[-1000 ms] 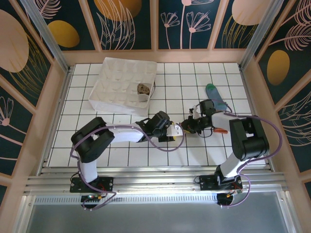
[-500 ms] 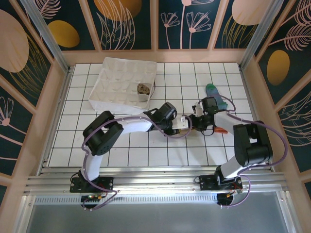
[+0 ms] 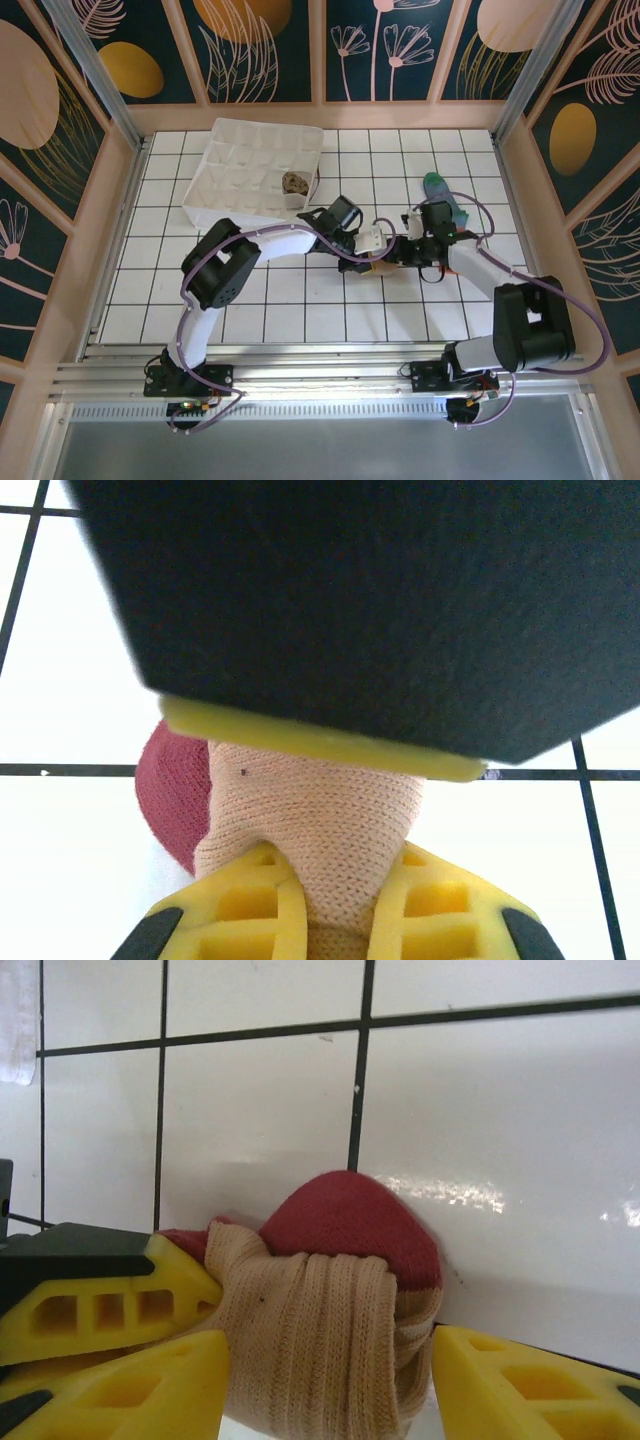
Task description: Roll the socks
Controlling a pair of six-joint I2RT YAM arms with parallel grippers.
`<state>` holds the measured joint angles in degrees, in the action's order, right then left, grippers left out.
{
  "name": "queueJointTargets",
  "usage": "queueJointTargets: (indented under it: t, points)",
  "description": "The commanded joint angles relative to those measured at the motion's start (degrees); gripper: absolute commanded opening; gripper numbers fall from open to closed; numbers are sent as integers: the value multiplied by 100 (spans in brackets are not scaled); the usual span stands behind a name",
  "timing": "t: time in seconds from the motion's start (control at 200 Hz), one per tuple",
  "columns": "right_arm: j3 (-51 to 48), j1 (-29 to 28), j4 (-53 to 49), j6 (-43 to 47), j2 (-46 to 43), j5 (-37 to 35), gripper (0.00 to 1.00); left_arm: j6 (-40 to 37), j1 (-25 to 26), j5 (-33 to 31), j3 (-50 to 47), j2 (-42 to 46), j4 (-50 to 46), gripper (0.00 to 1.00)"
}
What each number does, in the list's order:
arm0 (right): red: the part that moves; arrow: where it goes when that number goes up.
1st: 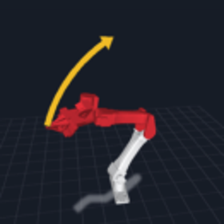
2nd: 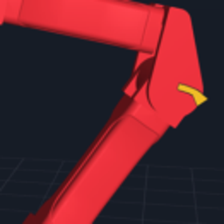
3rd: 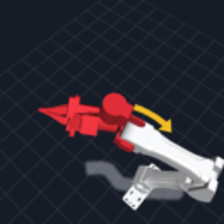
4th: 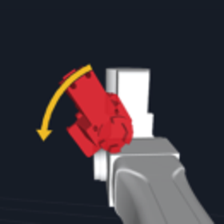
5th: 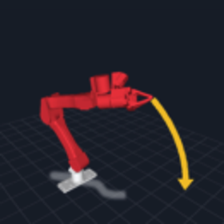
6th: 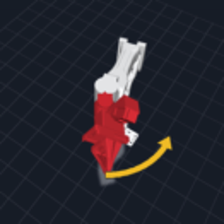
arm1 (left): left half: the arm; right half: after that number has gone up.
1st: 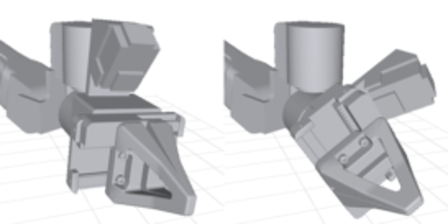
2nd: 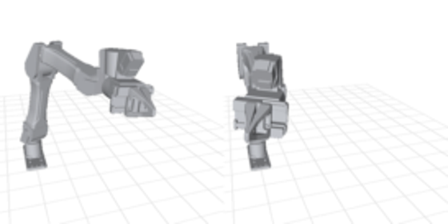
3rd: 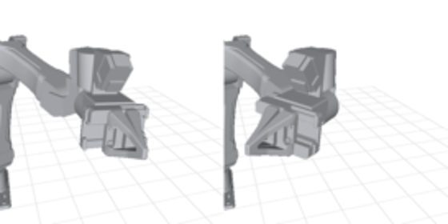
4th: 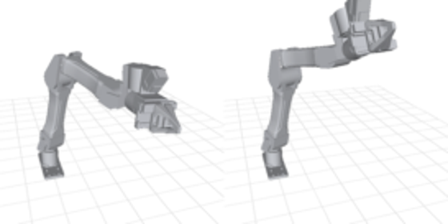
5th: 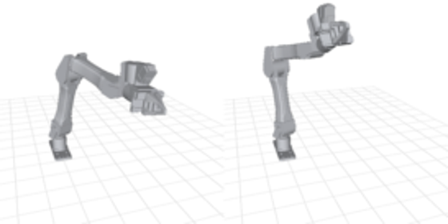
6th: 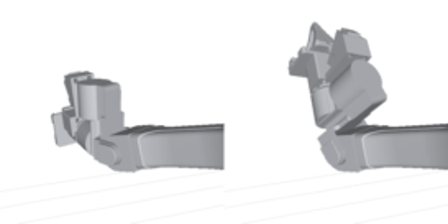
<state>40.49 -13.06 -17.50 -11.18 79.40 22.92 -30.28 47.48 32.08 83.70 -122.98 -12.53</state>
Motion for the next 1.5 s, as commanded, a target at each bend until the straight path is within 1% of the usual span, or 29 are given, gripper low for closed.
queueJointTargets:
  t: [0.0, 0.08, 0.145, 0.24, 0.37, 0.51, 0.661, 0.771, 0.851, 0.926, 1.066, 1.081, 1.156, 1.221, 1.276, 1.391, 1.491]
  points:
    - [-378, 39, 418, -581, -156, 165, 56, 128, 15, 271, 39, -405, -813, 0]
    - [-643, 80, 715, -793, -434, 135, 57, 128, 7, 325, 155, -514, -962, 0]
    - [-846, 303, 870, -1189, -563, 272, 57, 137, 6, 326, 189, -551, -1022, 0]
    - [-1054, 617, 1117, -1689, -541, 626, 58, 137, -2, 374, 164, -552, -1030, 0]
    - [-1149, 683, 1412, -2020, -480, 907, 59, 81, -20, 545, 321, -704, -1288, 0]
    - [-1131, 687, 1373, -2129, -306, 943, 60, 37, -60, 706, 660, -956, -1708, 0]
    - [-1125, 682, 1104, -2203, 23, 887, 61, 96, -108, 801, 939, -1155, -1984, 0]
    - [-1027, 679, 809, -2186, 248, 799, 61, 214, -117, 666, 1008, -1194, -1960, 0]
    - [-976, 665, 774, -2187, 544, 1031, 61, 301, -117, 587, 969, -1158, -1813, 0]
    - [-921, 576, 825, -2190, 849, 1191, 59, 367, -117, 551, 948, -1128, -1647, 0]
    - [-714, 348, 840, -2202, 1440, 1470, 50, 558, -115, 291, 934, -1075, -1332, 0]
    - [-689, 326, 836, -2203, 1492, 1484, 48, 591, -116, 226, 926, -1067, -1284, 1]
    - [-637, 215, 865, -2225, 1674, 1527, 32, 761, -118, -54, 817, -956, -970, 7]
    - [-717, 214, 1073, -2359, 1737, 1629, 13, 939, -117, -273, 641, -804, -615, 15]
    - [-885, 264, 1445, -2608, 1704, 1779, 0, 1143, -117, -509, 452, -621, -285, 23]
    - [-1265, 433, 2343, -3283, 1528, 2051, 0, 1541, -117, -953, 59, -169, 304, 37]
    - [-1526, 550, 3015, -3811, 1366, 2208, 0, 1924, -125, -1300, -277, 272, 720, 45]
